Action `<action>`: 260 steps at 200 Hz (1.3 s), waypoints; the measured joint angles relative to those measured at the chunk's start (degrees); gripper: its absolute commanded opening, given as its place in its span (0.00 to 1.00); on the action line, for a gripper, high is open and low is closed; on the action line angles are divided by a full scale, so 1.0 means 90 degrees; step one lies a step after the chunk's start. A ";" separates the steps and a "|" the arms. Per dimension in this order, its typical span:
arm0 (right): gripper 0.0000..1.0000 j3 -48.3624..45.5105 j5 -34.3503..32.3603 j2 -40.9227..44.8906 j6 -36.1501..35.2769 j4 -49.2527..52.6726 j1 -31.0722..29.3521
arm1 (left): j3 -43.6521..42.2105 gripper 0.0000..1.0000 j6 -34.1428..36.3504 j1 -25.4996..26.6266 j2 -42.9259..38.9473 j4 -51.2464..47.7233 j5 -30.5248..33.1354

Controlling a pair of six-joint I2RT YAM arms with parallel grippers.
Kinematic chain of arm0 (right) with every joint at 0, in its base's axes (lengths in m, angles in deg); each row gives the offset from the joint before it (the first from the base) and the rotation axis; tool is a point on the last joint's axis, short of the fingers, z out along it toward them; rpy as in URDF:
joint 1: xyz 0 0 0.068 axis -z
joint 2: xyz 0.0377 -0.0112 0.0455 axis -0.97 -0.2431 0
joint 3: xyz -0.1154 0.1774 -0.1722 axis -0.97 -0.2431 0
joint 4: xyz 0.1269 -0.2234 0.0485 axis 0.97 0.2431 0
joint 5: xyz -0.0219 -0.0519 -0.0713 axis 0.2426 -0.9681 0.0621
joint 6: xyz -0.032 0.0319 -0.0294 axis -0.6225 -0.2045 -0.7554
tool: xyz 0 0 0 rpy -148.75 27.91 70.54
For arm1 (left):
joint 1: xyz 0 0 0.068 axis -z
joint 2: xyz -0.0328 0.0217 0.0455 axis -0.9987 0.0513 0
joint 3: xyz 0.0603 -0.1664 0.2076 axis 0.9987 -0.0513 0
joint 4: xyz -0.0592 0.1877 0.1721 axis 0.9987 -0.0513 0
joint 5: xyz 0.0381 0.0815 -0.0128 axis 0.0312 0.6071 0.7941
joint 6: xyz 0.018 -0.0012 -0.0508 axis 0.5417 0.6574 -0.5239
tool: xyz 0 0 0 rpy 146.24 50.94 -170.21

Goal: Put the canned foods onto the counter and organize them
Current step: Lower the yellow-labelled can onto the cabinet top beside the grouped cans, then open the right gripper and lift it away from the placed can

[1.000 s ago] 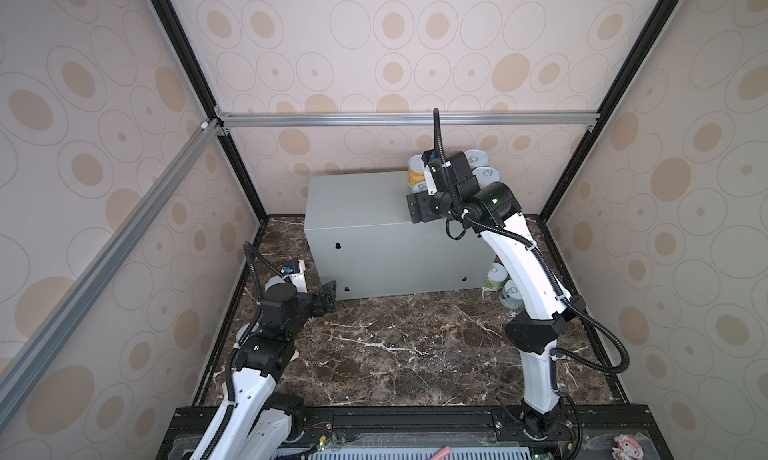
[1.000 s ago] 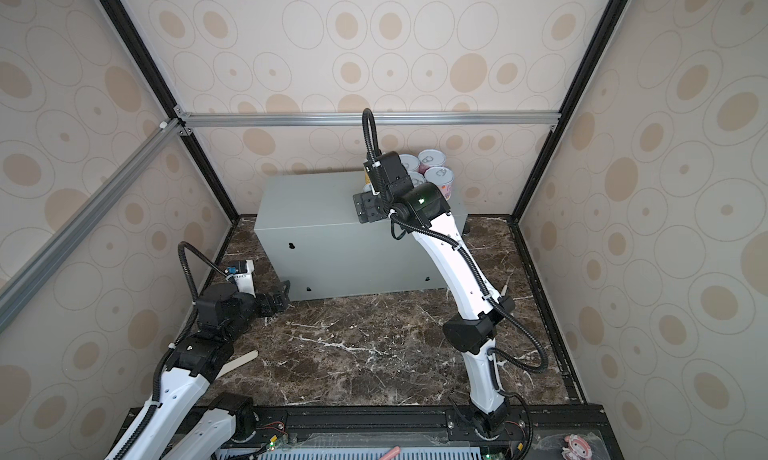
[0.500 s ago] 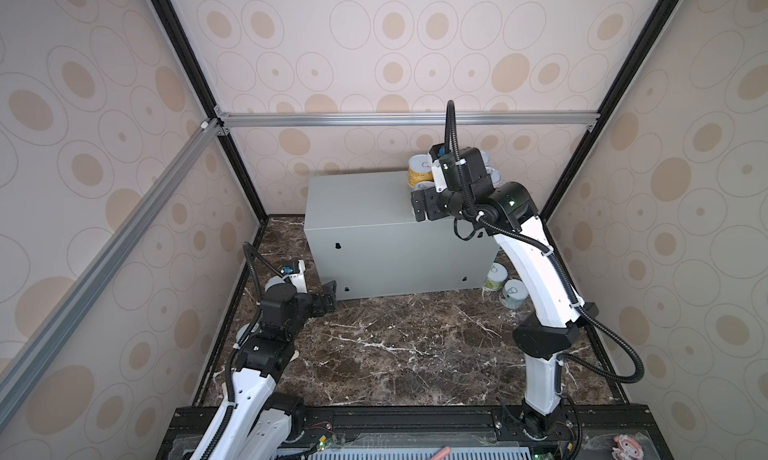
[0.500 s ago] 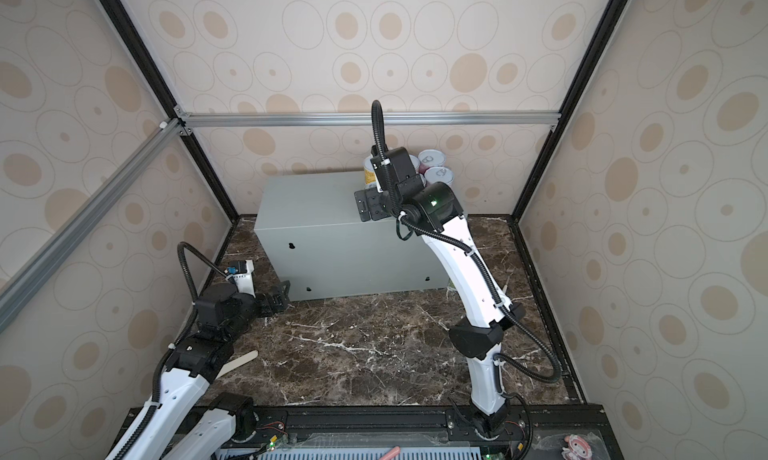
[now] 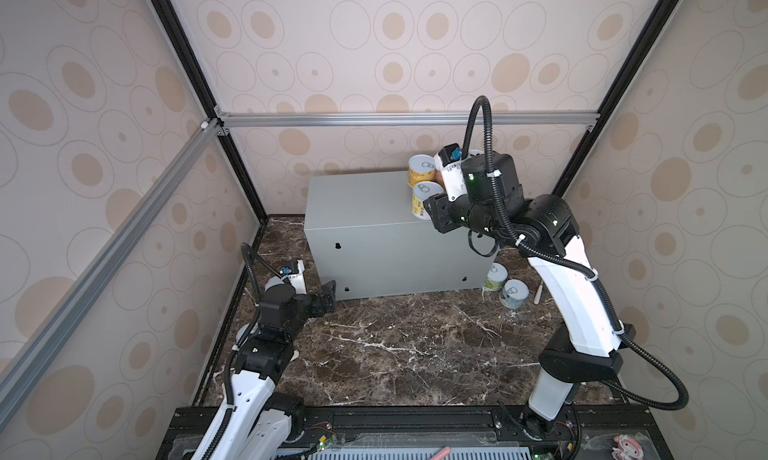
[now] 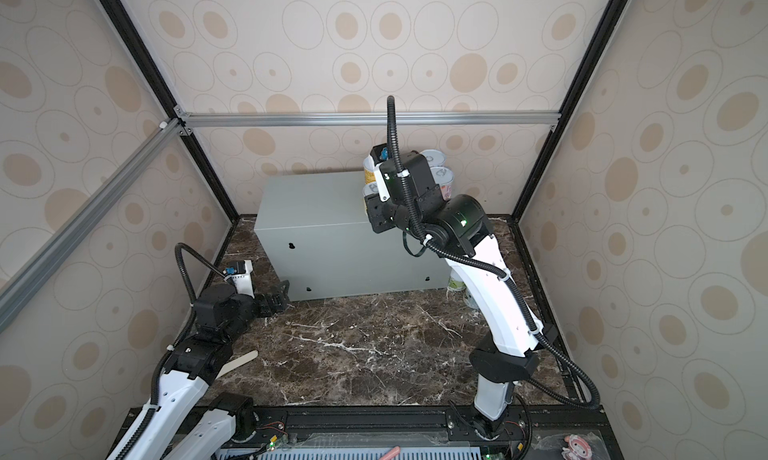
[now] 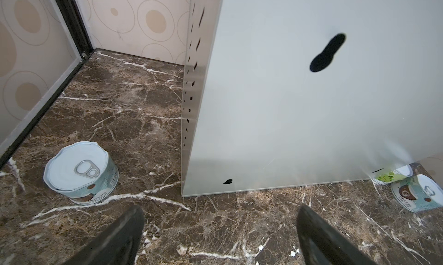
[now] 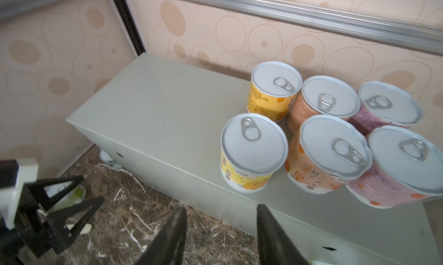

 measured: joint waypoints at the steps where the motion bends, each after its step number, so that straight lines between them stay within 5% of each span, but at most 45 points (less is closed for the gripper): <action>1: 0.42 -0.0015 0.0017 0.0000 0.0007 -0.0005 -0.0002 | -0.0002 0.99 0.0000 0.0000 -0.0002 0.0000 0.0000; 260: 0.37 -0.0095 0.1790 -0.1110 0.0304 -0.0155 0.1073 | -0.0005 0.99 0.0000 0.0000 0.0129 0.0002 -0.0100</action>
